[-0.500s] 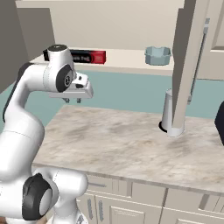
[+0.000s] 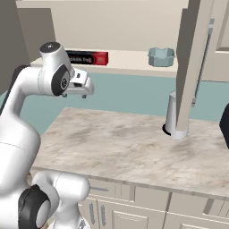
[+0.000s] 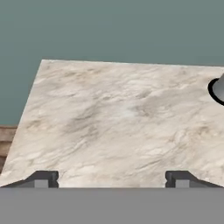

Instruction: Retrieve the tupperware and aluminum foil from the cabinet and place them on the dining counter near the plate with avocado and mushroom to prepare for storing leftovers.

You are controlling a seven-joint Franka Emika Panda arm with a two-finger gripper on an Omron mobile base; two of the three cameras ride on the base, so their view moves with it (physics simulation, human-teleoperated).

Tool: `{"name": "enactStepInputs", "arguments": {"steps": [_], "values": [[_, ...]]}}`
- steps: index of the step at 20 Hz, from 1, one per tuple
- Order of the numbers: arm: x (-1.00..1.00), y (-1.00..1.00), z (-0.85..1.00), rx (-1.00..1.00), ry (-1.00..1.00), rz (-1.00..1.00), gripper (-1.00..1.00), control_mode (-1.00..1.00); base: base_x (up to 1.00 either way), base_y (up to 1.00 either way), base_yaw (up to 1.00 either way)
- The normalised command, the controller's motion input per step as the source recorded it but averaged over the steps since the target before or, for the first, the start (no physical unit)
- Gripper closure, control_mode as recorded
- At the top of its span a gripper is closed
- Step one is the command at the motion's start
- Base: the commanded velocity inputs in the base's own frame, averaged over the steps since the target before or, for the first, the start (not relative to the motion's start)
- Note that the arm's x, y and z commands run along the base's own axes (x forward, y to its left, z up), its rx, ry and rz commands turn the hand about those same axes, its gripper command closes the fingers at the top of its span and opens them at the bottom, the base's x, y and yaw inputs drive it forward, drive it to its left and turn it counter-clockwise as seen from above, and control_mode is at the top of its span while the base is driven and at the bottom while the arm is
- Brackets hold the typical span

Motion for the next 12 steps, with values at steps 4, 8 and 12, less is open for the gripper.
{"name": "enactStepInputs", "arguments": {"steps": [4,8,12], "values": [[0.0,-0.02,0.61,0.09,-0.36,-0.19,-1.0,-1.0,0.0,0.0,0.0],[0.0,-0.05,0.49,0.21,-0.38,-0.22,-1.0,-1.0,0.0,0.0,0.0],[0.0,-0.01,0.28,0.39,-0.22,-0.24,-1.0,-1.0,0.0,0.0,0.0]]}}
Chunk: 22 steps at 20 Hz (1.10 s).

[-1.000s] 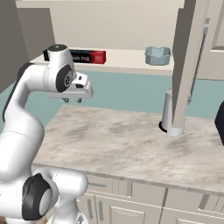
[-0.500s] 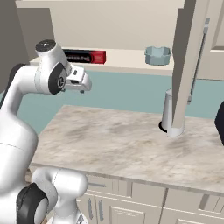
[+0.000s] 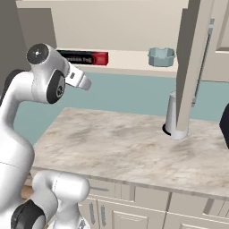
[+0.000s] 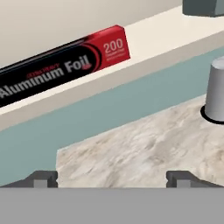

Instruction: Retrieve the tupperware and aluminum foil from the cabinet and place them on the dining counter near the plate with avocado and mushroom to prepare for storing leftovers.

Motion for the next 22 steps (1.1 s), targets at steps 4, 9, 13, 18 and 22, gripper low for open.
{"name": "enactStepInputs", "arguments": {"steps": [4,9,13,18,22], "values": [[-0.19,0.19,0.2,0.32,0.04,-0.17,-1.0,-1.0,0.0,0.0,0.0],[-0.11,0.19,0.3,0.0,0.0,-0.01,-1.0,-1.0,0.0,0.0,0.0],[0.0,0.0,0.59,0.16,0.06,-0.08,-1.0,-1.0,0.0,0.0,0.0],[0.02,0.0,0.26,0.32,0.15,-0.18,-1.0,-1.0,0.0,0.0,0.0],[0.14,0.0,0.01,0.46,0.18,-0.17,-1.0,-1.0,0.0,0.0,0.0]]}}
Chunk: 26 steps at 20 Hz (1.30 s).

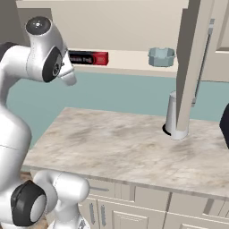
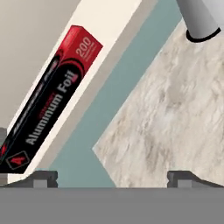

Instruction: Retrieve the tupperware and aluminum foil from the cabinet and place them on the dining counter near the plate with avocado and mushroom to prepare for storing leftovers.

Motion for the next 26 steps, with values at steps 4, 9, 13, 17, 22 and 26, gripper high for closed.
{"name": "enactStepInputs", "arguments": {"steps": [4,9,13,17,22,26], "values": [[0.36,-0.02,-0.2,0.59,0.07,-0.06,-1.0,-1.0,0.0,0.0,0.0],[0.41,-0.05,-0.45,0.53,0.01,-0.01,-1.0,-1.0,0.0,0.0,0.0],[0.35,0.0,-0.23,0.39,0.0,0.0,-1.0,-1.0,0.0,0.0,0.0],[0.28,0.0,0.1,0.18,0.0,-0.05,-1.0,-1.0,0.0,0.0,0.0],[0.13,-0.02,0.38,0.13,0.14,-0.01,-1.0,-1.0,0.0,0.0,0.0],[0.18,0.0,0.51,0.0,0.14,0.01,-1.0,-1.0,0.0,0.0,0.0]]}}
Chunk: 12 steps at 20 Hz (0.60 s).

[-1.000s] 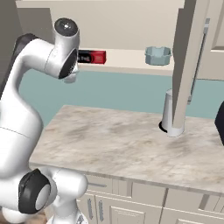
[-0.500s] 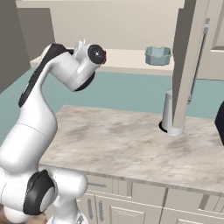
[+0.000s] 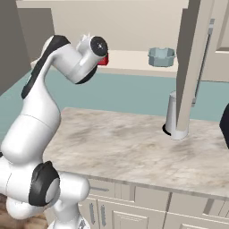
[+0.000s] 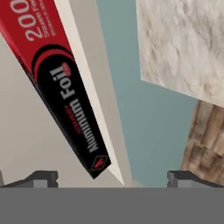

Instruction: Retrieve the tupperware and aluminum foil from the cabinet and place them on the dining counter near the plate with avocado and mushroom to prepare for storing leftovers.

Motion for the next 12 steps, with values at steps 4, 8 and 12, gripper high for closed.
{"name": "enactStepInputs", "arguments": {"steps": [4,8,12], "values": [[0.3,0.0,0.46,0.0,0.16,0.01,-1.0,-1.0,0.0,0.0,0.0],[0.44,0.03,0.11,0.0,0.13,0.0,-1.0,-1.0,0.0,0.0,0.0],[0.47,0.01,-0.18,0.02,0.0,0.03,-1.0,-1.0,0.0,0.0,0.0]]}}
